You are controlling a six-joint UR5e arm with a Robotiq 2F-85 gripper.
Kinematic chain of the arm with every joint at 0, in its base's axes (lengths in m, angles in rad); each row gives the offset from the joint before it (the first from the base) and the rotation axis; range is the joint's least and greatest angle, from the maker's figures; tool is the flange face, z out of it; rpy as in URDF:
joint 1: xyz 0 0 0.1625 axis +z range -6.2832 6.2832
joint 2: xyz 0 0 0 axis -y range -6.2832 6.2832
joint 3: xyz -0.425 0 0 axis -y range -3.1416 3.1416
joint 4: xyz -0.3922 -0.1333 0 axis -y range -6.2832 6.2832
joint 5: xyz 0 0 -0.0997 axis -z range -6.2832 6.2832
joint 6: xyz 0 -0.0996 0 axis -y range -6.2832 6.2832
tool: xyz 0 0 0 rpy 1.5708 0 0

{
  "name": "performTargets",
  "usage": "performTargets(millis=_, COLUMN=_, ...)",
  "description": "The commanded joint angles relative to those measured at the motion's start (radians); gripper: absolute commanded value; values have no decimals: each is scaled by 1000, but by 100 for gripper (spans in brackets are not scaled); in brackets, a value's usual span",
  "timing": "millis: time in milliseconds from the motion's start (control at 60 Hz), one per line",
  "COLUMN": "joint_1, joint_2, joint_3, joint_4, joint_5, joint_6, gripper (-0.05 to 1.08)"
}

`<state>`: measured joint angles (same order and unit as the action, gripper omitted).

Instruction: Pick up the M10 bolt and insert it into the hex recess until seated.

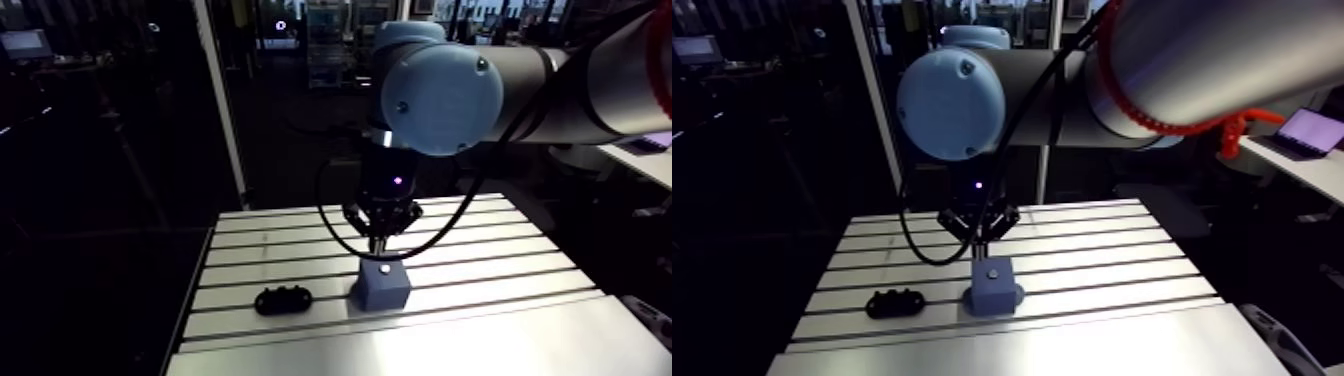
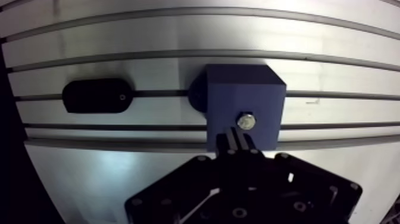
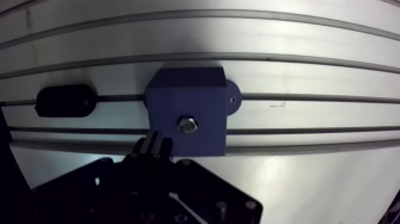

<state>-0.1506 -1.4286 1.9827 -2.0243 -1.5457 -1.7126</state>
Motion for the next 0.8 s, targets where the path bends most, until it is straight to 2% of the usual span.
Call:
performTargets(millis=17, joint_1=0, joint_2=-8, joint_3=4, joint_4=-4, joint_5=-55, joint_6=-6, gripper=108)
performTargets(millis=50, joint_1=3, joint_2=-7, joint_3=7, joint_4=-6, joint_5=-83, joint_6=-6, gripper=108)
performTargets(millis=133, joint_1=3, joint_2=-6, joint_3=8, joint_4=-5, joint_5=-90, joint_6=-6, gripper=108)
performTargets(millis=433, joint_1=2, joint_2=-3, joint_3=17, joint_4=-4, joint_5=-80, joint_6=-21, gripper=108)
performTargets(millis=800, joint_1=-1, joint_2=7, joint_3=20, joint_4=-9, joint_5=-83, joint_6=-29, gripper=108)
